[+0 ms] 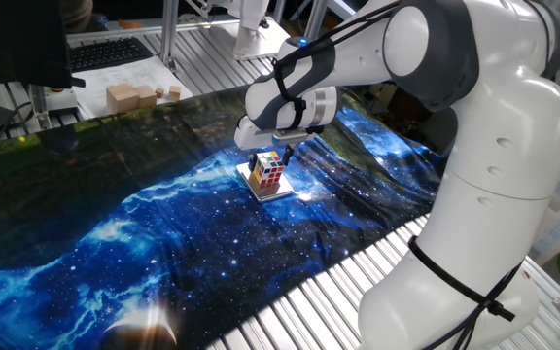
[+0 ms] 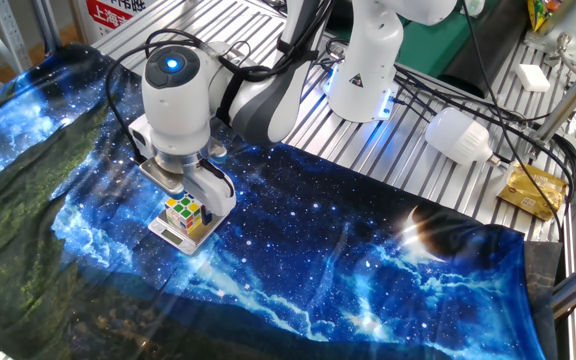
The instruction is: Remove the object from the scale
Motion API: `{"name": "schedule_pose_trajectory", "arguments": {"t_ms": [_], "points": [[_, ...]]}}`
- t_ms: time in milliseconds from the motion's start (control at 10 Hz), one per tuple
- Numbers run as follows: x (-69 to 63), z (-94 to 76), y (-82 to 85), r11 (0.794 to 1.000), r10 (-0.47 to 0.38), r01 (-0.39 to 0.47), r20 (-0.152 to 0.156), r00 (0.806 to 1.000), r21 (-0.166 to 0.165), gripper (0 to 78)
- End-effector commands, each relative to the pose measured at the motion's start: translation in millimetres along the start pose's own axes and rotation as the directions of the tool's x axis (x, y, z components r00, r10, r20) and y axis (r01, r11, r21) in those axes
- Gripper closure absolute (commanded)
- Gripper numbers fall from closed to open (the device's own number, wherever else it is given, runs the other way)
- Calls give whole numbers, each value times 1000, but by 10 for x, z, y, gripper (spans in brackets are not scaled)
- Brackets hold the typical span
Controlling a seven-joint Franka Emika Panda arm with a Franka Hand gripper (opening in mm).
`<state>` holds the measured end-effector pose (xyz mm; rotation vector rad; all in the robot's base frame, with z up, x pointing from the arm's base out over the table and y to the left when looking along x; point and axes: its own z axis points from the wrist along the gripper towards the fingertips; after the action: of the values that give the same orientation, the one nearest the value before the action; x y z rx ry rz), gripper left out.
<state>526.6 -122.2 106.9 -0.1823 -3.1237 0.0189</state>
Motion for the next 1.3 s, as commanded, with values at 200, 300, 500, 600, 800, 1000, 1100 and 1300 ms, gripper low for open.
{"name": "schedule_pose_trajectory", "arguments": {"t_ms": [200,300,500,600,800,1000,1100,1300], "points": [[-9,-11,-2,1000,0,0,3,1000,0,763],[-9,-11,-2,1000,0,0,3,1000,0,763],[-9,-11,-2,1000,0,0,3,1000,0,763],[-9,-11,-2,1000,0,0,3,1000,0,763],[-9,-11,-2,1000,0,0,3,1000,0,763],[-9,-11,-2,1000,0,0,3,1000,0,763],[-9,-11,-2,1000,0,0,3,1000,0,763],[95,-251,98,998,56,-56,-17,998,12,763]]}}
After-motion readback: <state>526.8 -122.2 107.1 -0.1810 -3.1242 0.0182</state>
